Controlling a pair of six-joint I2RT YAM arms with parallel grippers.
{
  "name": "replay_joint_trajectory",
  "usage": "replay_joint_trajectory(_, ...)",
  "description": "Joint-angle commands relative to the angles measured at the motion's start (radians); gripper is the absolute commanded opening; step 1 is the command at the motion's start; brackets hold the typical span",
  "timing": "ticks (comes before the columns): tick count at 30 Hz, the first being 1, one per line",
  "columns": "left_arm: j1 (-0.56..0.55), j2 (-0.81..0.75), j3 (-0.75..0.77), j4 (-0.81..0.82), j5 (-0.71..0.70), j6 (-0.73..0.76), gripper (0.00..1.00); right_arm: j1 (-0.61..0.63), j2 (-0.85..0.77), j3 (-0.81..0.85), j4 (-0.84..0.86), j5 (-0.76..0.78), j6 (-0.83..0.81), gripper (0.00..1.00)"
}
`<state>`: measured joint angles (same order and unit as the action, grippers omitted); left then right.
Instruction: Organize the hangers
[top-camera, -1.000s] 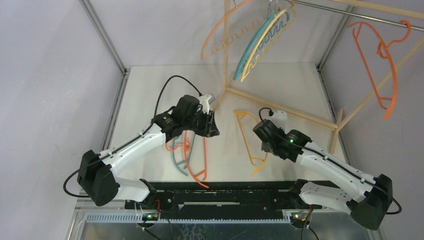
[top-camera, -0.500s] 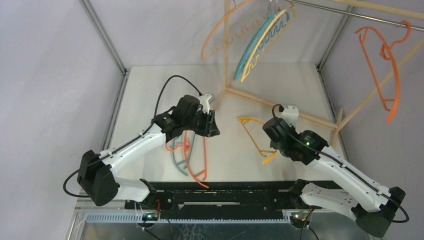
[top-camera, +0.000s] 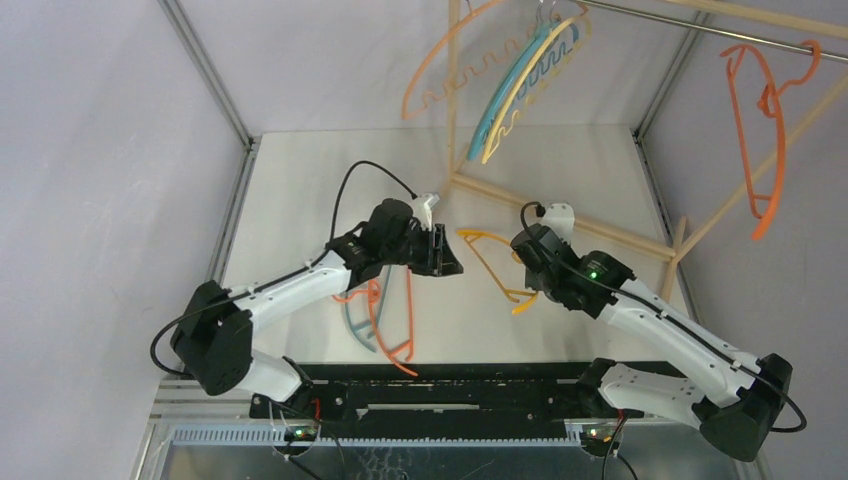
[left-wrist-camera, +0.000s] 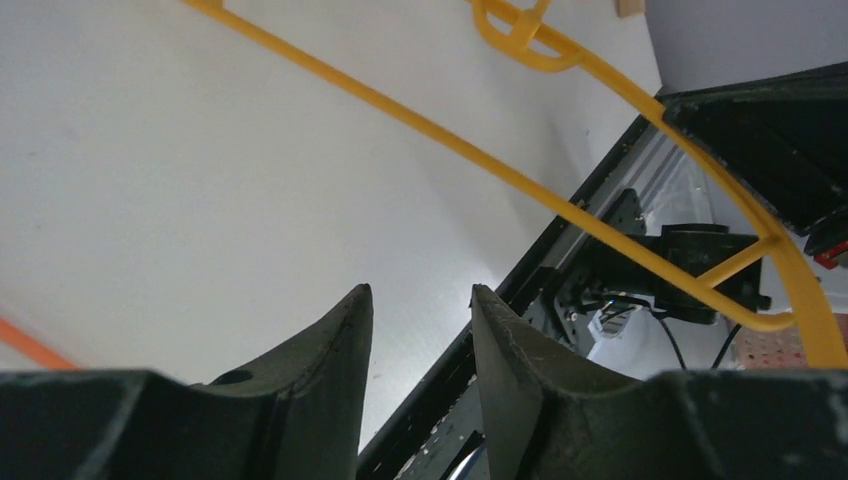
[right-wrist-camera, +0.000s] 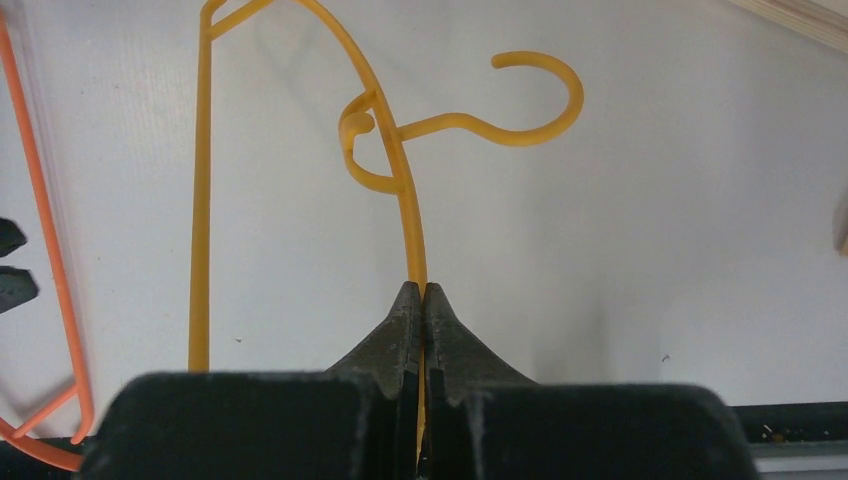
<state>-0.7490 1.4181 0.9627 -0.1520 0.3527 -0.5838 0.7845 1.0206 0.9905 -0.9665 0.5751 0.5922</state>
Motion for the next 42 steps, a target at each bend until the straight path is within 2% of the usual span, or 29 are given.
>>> replay_joint_trajectory(1, -0.009, 0.028, 0.000, 0.193, 0.049, -0.082, 0.46, -0.016, 0.003, 0.035, 0.066, -0.021, -0.041, 0.00)
replay_joint_trajectory(11, -0.029, 0.171, 0.052, 0.401, 0.091, -0.248, 0.47, -0.027, 0.019, 0.053, 0.066, -0.037, -0.060, 0.00)
replay_joint_trajectory(22, -0.061, 0.197, 0.052, 0.426, 0.115, -0.280, 0.50, -0.054, 0.042, 0.065, 0.109, -0.064, -0.086, 0.00)
replay_joint_trajectory(25, -0.061, 0.211, 0.063, 0.429, 0.118, -0.283, 0.58, -0.053, 0.047, 0.065, 0.109, -0.073, -0.087, 0.00)
replay_joint_trajectory(36, -0.061, 0.283, 0.063, 0.527, 0.107, -0.359, 0.58, -0.037, 0.037, 0.065, 0.093, -0.101, -0.084, 0.00)
replay_joint_trajectory(38, -0.062, 0.314, 0.074, 0.558, 0.115, -0.377, 0.54, -0.022, 0.039, 0.065, 0.090, -0.103, -0.078, 0.00)
replay_joint_trajectory(42, -0.062, 0.362, 0.097, 0.603, 0.135, -0.401, 0.23, -0.011, 0.044, 0.071, 0.081, -0.107, -0.072, 0.00)
